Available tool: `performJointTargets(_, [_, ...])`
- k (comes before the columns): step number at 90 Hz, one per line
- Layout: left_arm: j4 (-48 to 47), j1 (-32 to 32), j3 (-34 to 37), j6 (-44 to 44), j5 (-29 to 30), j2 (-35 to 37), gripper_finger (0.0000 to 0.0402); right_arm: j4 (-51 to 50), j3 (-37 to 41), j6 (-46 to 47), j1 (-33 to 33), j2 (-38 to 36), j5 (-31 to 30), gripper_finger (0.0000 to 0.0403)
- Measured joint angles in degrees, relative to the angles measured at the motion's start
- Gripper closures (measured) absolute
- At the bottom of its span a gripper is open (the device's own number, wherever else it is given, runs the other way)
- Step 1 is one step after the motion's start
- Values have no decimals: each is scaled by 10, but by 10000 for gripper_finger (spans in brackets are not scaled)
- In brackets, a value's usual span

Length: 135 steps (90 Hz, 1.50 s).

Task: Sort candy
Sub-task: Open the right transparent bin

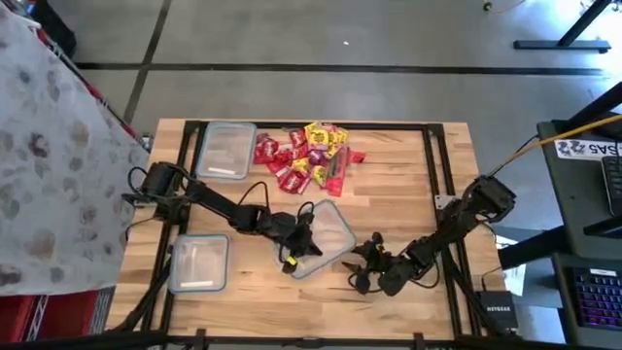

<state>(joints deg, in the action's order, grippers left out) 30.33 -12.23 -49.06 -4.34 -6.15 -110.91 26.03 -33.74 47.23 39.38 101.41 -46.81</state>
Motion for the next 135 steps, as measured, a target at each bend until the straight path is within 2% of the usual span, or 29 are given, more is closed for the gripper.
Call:
performJointTargets(16, [24,15,21,4,2,1,401,65,0,-44,-1,1,-16,182])
performJointTargets(47, [41,36,32,4,31,-5,401,92,-1,-85,-9,2,26,182])
performJointTargets(67, [58,37,32,3,40,-10,401,119,-7,-153,-9,1,115,182])
performJointTargets(69, [60,37,32,2,46,-11,401,146,-7,-165,-9,1,124,182])
performJointTargets(72, [69,37,31,0,61,-13,401,261,-10,-177,-9,1,142,182])
performJointTargets(78, [78,42,31,-5,75,-15,401,334,-24,-188,-9,-15,173,182])
performJointTargets(83, [78,43,31,-10,81,-15,401,348,-27,-212,-8,-11,194,182])
performJointTargets(90, [78,44,31,-12,83,-15,401,311,-32,-256,-8,-1,237,182])
performJointTargets(96, [78,45,31,-12,82,-15,401,318,-52,-288,-8,-25,241,182])
performJointTargets(101, [77,41,31,-13,80,-15,401,298,-61,-295,-8,-48,218,182])
performJointTargets(110, [77,41,31,-13,78,-15,401,157,-61,-295,-8,-84,144,182])
performJointTargets(119, [78,34,31,-14,77,-15,401,50,-73,-276,-8,-138,-32,182])
performJointTargets(127, [78,29,31,-15,79,-15,401,-50,-75,-196,-16,-161,-184,182])
performJointTargets(130, [79,27,31,-16,79,-15,401,-87,-74,-157,-18,-161,-216,182])
performJointTargets(135, [84,24,31,-16,81,-15,401,-153,-71,-89,-34,-160,-236,182])
